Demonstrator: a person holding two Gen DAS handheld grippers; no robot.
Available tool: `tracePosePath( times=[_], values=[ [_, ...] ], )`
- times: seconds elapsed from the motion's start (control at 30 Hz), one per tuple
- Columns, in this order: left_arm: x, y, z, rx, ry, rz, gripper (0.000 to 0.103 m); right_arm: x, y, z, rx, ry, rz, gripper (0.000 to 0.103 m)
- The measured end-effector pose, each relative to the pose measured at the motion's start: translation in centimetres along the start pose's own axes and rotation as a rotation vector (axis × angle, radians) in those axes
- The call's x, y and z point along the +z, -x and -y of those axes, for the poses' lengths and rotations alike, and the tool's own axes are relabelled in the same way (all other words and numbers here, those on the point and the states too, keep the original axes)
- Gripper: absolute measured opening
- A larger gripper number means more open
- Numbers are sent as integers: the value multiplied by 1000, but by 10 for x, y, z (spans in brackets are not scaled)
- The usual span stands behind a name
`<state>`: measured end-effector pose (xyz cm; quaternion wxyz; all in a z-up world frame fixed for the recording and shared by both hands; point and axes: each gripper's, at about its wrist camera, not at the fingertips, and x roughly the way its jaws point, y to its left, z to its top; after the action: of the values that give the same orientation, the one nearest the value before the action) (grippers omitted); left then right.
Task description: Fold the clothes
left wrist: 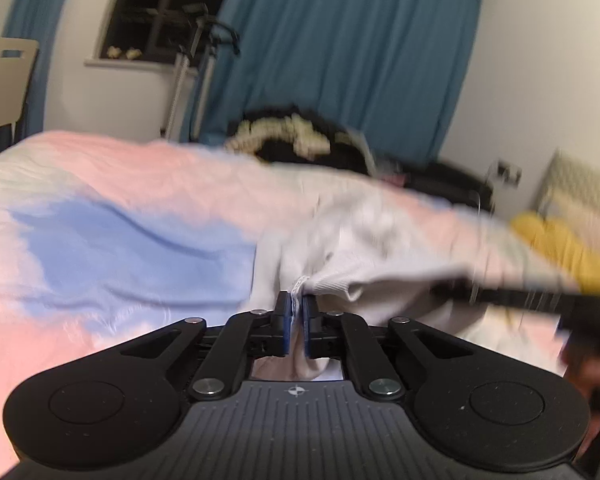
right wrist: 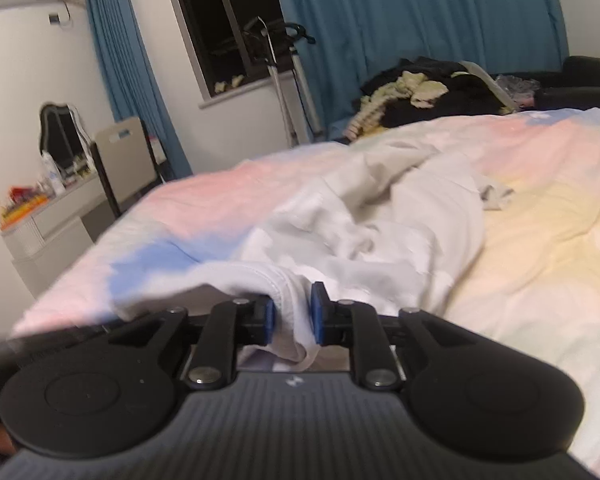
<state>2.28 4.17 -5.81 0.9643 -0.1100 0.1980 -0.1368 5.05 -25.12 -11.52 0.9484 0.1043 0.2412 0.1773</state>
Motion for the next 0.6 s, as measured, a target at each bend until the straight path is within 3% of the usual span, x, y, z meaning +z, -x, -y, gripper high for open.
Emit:
tracePosePath(
  times=[0.1, 0.2, 0.37, 0.47, 0.53, 0.6],
  values=[
    [8, 11, -5, -25, 52, 79, 6, -9, -1, -2, -47, 20, -27, 37],
    [14, 15, -3, -41, 79, 114, 6, -19, -1, -7, -70, 46, -67, 41],
    [19, 19, -7, -49, 127, 143, 6, -41, 0, -9, -102, 64, -121, 41],
    [16, 15, -9, -8, 120, 115, 6, -44, 2, -12, -110, 57, -79, 41],
    [13, 12, -10, 19, 115, 97, 6, -43, 4, -10, -113, 29, -31, 34],
    [11, 9, -11, 46, 111, 78, 6, -40, 2, -7, -115, 8, -14, 15]
  ],
)
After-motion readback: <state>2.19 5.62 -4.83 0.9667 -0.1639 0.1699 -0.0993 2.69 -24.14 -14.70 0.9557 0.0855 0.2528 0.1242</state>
